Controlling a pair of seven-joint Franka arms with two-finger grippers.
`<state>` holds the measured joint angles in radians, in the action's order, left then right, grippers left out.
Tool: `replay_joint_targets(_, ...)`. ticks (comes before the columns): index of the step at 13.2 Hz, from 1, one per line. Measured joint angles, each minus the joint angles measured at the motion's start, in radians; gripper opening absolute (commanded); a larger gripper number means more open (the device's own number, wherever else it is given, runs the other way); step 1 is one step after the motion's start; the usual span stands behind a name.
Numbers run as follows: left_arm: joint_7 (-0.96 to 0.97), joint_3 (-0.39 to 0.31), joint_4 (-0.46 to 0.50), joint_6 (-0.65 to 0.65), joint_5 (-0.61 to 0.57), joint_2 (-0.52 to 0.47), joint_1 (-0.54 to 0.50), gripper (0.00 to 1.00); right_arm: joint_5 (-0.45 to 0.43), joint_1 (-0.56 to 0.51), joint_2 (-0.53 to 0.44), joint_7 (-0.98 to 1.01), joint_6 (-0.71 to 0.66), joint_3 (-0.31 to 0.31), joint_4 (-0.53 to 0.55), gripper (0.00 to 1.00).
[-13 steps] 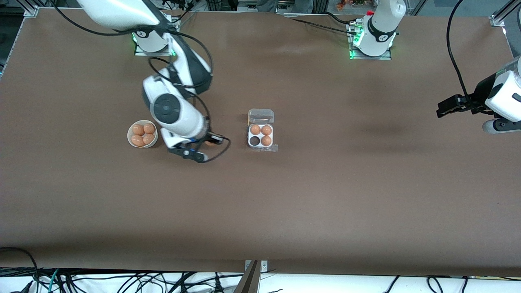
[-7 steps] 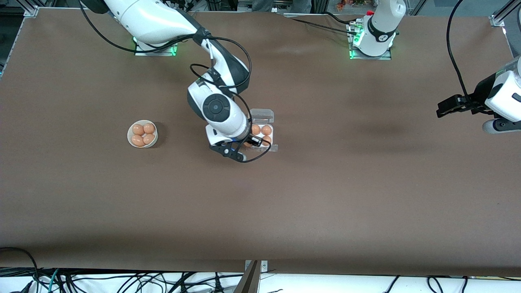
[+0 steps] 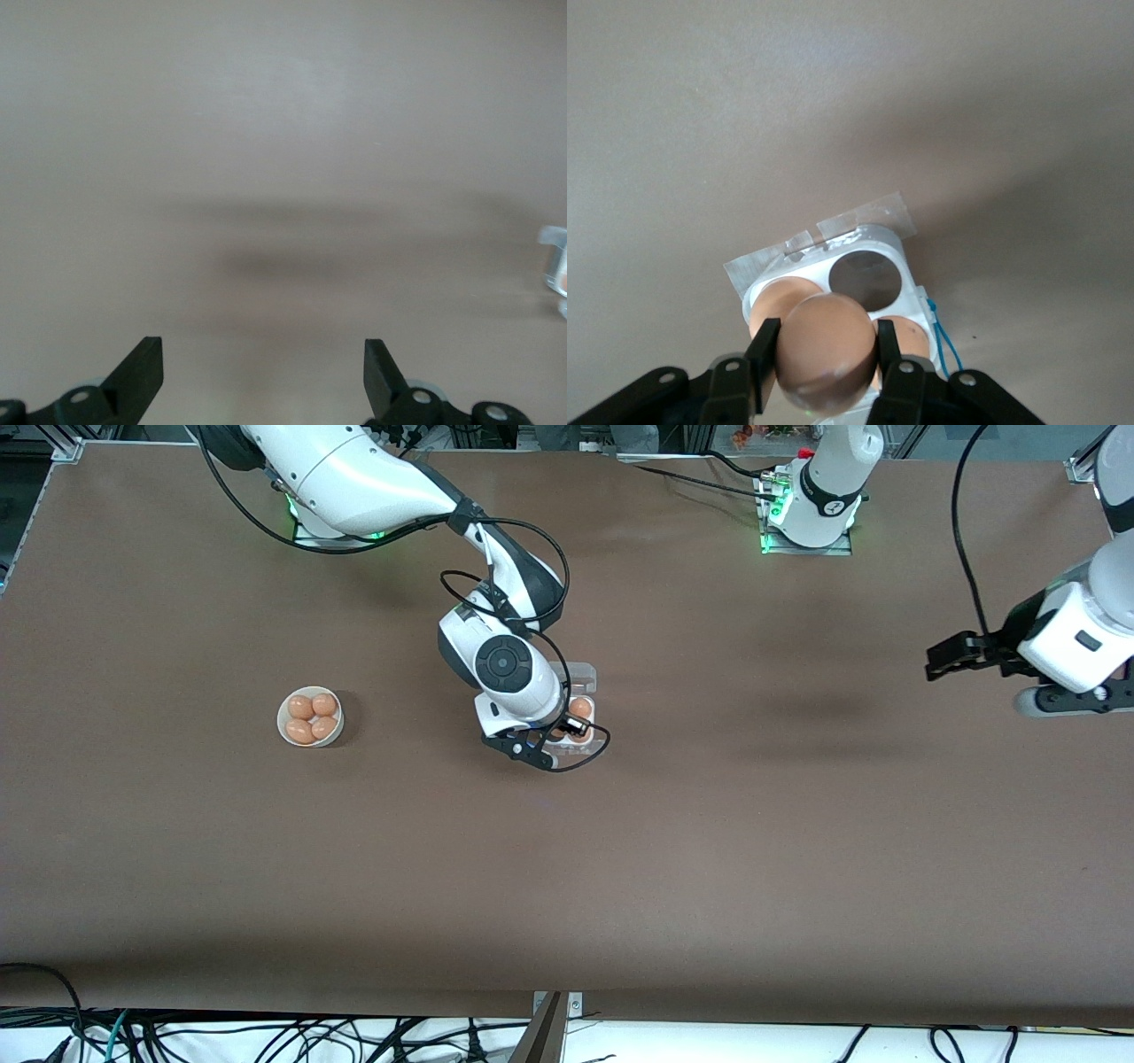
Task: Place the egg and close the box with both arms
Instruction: 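Carry the egg to the clear egg box with the right gripper, then release the egg into the box while the left gripper reaches the lid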
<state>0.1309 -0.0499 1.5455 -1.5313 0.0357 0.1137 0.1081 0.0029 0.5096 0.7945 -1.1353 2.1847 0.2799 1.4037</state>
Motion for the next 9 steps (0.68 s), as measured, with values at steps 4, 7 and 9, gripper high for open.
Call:
replay_joint_targets(4, 0.001, 0.044, 0.000, 0.000, 0.057, 0.019, 0.044, 1.00, -0.001, 0.002, 0.002, 0.000, 0.001, -0.004, -0.001, 1.00)
replay_joint_targets(7, 0.021, 0.054, 0.000, -0.001, 0.141, 0.052, 0.081, 0.93, -0.009, 0.000, 0.002, 0.002, 0.001, -0.011, -0.008, 1.00)
replay_joint_targets(9, 0.049, 0.055, 0.000, -0.001, 0.189, 0.077, 0.101, 0.89, -0.010, -0.003, 0.002, 0.003, 0.001, -0.014, -0.013, 1.00)
